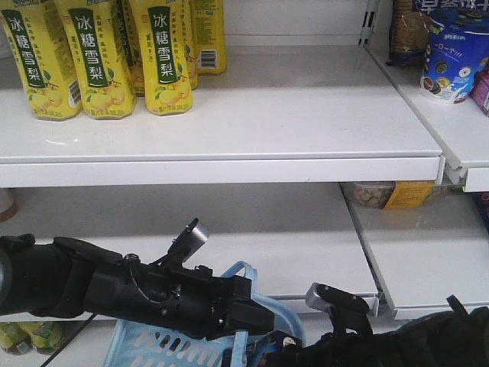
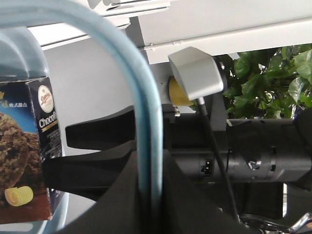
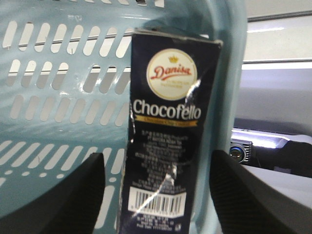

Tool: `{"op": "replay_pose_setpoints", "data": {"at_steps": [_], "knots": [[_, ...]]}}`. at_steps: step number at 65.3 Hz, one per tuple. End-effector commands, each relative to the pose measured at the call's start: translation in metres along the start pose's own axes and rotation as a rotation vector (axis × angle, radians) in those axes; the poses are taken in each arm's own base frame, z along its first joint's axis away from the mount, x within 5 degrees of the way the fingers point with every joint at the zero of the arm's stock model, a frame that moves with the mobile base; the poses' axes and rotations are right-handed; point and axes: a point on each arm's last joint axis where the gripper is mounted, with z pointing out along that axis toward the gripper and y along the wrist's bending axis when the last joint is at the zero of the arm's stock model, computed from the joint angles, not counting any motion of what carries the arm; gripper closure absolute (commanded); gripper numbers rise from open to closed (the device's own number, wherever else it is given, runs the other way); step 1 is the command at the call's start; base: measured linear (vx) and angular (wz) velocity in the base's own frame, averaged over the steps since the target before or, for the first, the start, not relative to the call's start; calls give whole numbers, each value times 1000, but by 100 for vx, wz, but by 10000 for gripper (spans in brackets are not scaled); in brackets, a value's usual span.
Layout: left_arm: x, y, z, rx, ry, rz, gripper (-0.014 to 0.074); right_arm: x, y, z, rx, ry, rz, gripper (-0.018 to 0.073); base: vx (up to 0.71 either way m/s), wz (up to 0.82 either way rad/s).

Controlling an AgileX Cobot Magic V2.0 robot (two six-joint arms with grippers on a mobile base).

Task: Left arm holds basket, right arm returns cookies
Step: 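Move the right gripper down into the basket over the cookie box, then close the right gripper on the Chocofello box top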

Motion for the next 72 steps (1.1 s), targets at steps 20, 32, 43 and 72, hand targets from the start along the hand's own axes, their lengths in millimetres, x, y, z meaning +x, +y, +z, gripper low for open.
{"op": "replay_pose_setpoints", "data": {"at_steps": [20,32,43,72], "knots": [[-4,-24,-7,98,-31,51,603,-20,17,15,-76,-1,4,102,0,0],[-4,-24,-7,98,-31,51,603,-25,18,24,-77,11,-4,104,0,0],[-4,-24,-7,98,-31,51,603,-30,19,33,-74,22,-2,104,0,0],[-4,-24,-7,98,-31,51,603,-38,23,39,-77,14,-10,234,0,0]]}}
